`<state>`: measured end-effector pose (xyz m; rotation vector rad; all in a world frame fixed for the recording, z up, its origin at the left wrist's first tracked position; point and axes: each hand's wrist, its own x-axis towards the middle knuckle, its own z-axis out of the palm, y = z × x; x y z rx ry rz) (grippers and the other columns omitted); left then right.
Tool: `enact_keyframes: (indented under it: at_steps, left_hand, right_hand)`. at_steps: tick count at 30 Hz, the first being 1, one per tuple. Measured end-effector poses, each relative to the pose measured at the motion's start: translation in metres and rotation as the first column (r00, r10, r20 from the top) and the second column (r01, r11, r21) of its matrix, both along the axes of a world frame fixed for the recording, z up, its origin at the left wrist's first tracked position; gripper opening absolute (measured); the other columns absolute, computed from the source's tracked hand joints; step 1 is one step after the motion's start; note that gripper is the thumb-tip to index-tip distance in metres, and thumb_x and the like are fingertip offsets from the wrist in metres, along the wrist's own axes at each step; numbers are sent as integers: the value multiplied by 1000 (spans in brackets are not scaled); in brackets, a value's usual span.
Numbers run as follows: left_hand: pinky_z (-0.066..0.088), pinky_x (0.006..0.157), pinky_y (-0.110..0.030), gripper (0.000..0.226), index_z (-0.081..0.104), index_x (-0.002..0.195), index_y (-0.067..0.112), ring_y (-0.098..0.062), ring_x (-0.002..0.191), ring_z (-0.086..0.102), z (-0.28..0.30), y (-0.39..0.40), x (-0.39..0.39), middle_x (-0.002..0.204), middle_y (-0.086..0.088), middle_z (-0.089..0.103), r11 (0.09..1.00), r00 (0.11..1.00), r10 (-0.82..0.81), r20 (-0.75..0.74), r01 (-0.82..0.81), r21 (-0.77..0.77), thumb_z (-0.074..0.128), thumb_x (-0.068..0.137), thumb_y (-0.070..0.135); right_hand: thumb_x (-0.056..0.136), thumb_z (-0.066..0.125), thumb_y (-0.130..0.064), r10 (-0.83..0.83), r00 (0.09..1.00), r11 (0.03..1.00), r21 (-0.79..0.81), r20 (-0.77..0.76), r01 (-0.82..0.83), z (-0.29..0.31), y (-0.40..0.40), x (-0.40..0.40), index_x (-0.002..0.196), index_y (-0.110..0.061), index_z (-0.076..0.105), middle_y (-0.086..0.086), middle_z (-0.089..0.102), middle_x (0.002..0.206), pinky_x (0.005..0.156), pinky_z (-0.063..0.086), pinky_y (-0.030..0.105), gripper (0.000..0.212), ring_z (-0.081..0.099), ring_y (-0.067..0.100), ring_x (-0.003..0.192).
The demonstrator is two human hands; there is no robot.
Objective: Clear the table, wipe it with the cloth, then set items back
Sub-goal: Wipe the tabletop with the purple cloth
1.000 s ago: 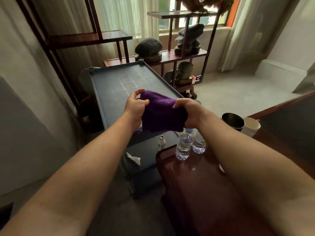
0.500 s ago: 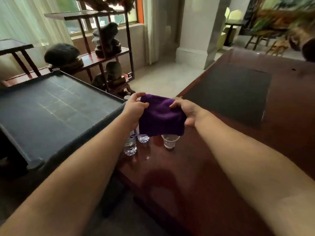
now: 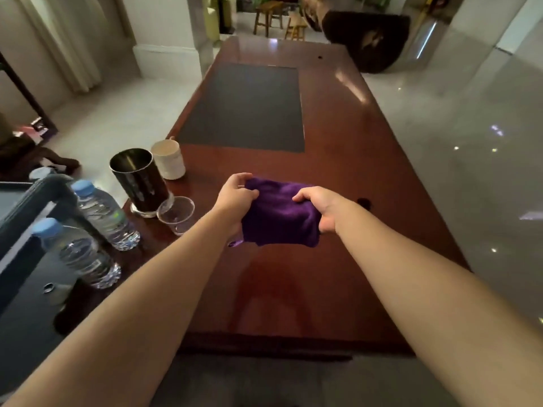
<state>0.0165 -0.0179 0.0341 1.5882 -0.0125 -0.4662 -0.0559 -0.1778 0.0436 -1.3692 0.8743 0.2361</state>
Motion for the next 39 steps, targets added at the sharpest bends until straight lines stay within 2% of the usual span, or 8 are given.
enact_keyframes:
  at_steps: [8,15,23,25,29,32,36,39]
  left_hand:
    - [57,88,-41,44,56,127,20,-22,102,63,-74,-38,-45,117,-4,60,979,982,-145,-124,160,130,55,91,-4]
    - [56,76,-36,40,55,118,28,-24,102,64,-118,-30,-59,118,-4,60,942,971,-195,-140,226,250,57,90,-1]
    - [55,91,-43,42,55,127,25,-20,99,63,-143,-23,-51,118,-2,64,869,959,-273,-74,279,409,60,88,10]
    - [52,93,-41,38,55,128,23,-20,103,62,-146,-20,-50,119,-1,65,807,944,-330,10,276,521,60,90,22]
    - [38,105,-46,47,52,136,23,-33,133,38,-158,-4,-47,141,-9,51,491,797,-548,254,61,869,53,94,44]
    - [15,116,-56,61,33,149,32,-34,149,6,-166,3,-45,162,-8,20,313,727,-661,185,44,949,39,96,61]
    - [2,115,-63,72,13,154,40,-34,150,-10,-179,0,-42,166,-6,-2,254,729,-673,126,68,965,21,92,73]
    - [0,114,-65,74,8,155,41,-34,150,-11,-190,-4,-46,166,-5,-5,247,772,-630,87,92,965,14,89,76]
  right_hand:
    - [74,68,-13,-115,983,991,44,-144,123,-61,-31,-72,110,-15,62,15,70,102,86,52,46,37,65,36,94]
    - [72,69,-16,-145,964,970,162,-222,183,-108,-24,-95,112,-13,62,17,70,106,90,52,46,41,66,38,98]
    - [72,72,-20,-165,952,959,182,-258,216,-125,-22,-91,100,-14,60,16,63,104,76,52,41,31,60,36,95]
    - [72,72,-18,-196,949,949,197,-246,247,-128,-27,-95,99,-13,62,15,67,100,71,55,39,29,65,35,90]
    - [75,68,-18,-280,940,923,215,-195,320,-131,-46,-116,105,-9,66,18,73,99,78,57,40,31,70,34,86]
    - [81,65,-17,-388,916,889,218,-108,402,-130,-78,-146,107,-6,68,19,73,98,79,57,40,28,71,32,83]
    - [83,64,-15,-517,850,855,91,97,510,-115,-123,-183,110,-15,69,7,76,88,67,59,33,28,73,21,75]
    - [81,65,-21,-476,817,820,-172,325,546,-106,-144,-193,103,-27,71,-5,76,89,73,56,29,24,72,13,80]
